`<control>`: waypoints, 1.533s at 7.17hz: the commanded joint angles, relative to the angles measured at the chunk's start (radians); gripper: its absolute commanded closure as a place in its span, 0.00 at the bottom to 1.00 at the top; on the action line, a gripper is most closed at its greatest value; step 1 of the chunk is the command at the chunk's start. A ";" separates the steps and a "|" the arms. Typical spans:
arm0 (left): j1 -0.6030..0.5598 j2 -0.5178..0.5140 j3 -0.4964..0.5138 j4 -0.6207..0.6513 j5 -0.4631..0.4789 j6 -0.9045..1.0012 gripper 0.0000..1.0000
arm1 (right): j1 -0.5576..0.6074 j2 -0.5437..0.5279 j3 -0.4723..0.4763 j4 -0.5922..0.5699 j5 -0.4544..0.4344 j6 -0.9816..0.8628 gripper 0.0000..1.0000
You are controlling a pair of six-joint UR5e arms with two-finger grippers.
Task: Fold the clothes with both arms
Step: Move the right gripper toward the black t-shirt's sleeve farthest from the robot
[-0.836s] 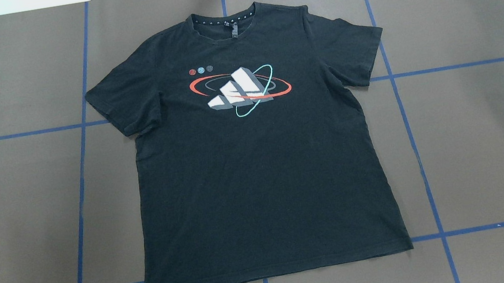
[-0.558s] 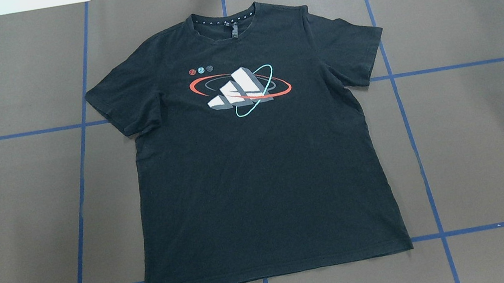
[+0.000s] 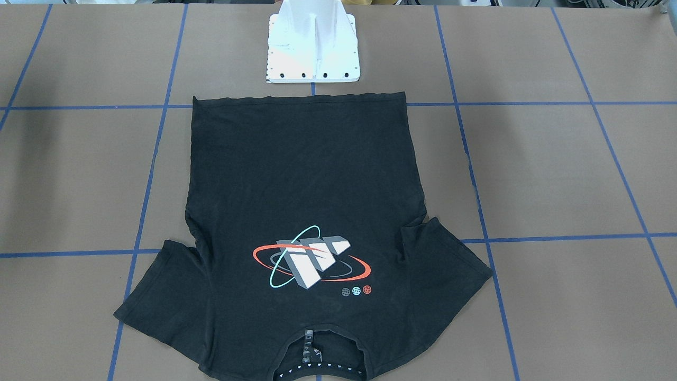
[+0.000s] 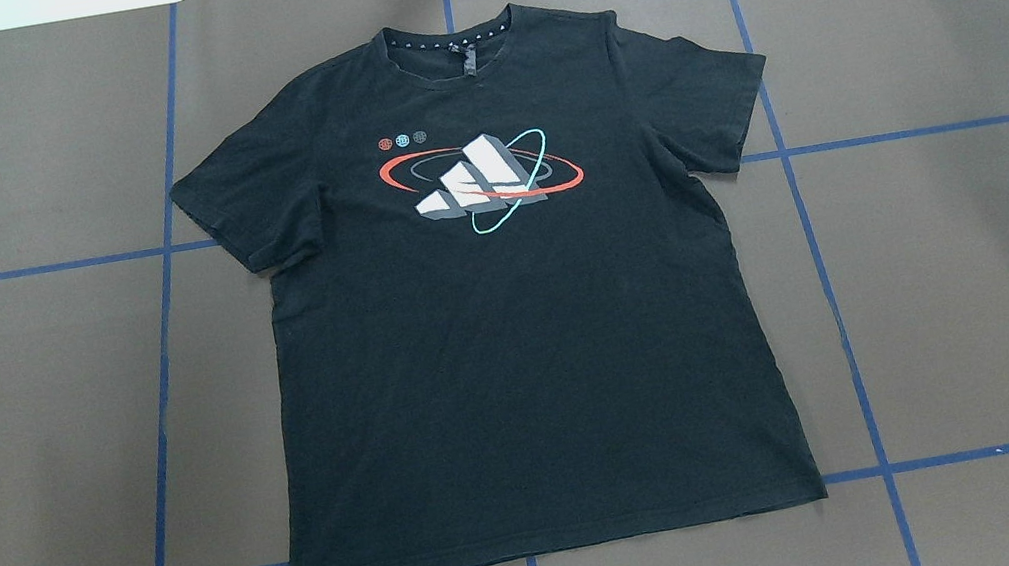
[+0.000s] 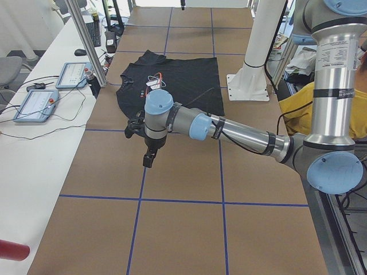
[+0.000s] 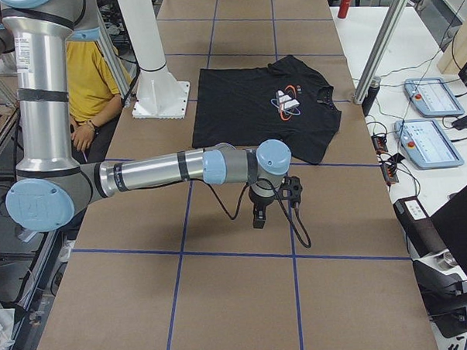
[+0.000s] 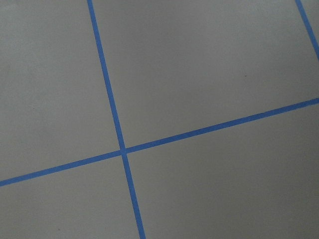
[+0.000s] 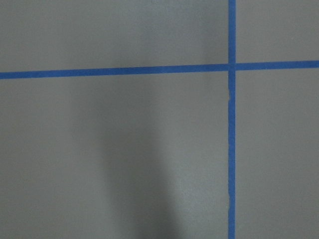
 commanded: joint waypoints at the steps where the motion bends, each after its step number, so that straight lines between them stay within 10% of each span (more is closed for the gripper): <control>1: 0.001 0.018 0.001 -0.010 -0.013 -0.001 0.00 | -0.012 0.015 -0.059 0.193 0.050 0.030 0.00; 4: 0.008 0.016 0.002 -0.022 -0.015 0.001 0.00 | -0.180 0.224 -0.186 0.302 -0.067 0.261 0.00; 6: 0.015 0.018 0.004 -0.033 -0.015 0.002 0.00 | -0.234 0.471 -0.470 0.352 -0.102 0.263 0.00; 11: 0.023 0.018 0.002 -0.056 -0.015 0.001 0.00 | -0.376 0.679 -0.771 0.595 -0.183 0.458 0.02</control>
